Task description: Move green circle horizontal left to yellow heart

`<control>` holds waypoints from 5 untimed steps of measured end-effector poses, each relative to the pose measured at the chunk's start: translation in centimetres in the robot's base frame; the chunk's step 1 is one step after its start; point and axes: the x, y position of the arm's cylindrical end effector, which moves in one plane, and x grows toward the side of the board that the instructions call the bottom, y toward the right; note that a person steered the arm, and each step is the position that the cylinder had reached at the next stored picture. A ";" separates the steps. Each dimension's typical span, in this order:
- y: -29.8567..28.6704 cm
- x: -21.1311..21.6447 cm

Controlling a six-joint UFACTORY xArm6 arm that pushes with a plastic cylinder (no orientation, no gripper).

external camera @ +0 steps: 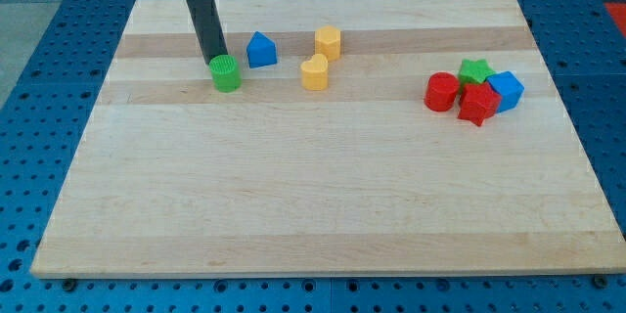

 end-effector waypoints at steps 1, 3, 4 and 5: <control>-0.1 0.6; -4.7 2.3; -7.2 4.3; -7.3 6.1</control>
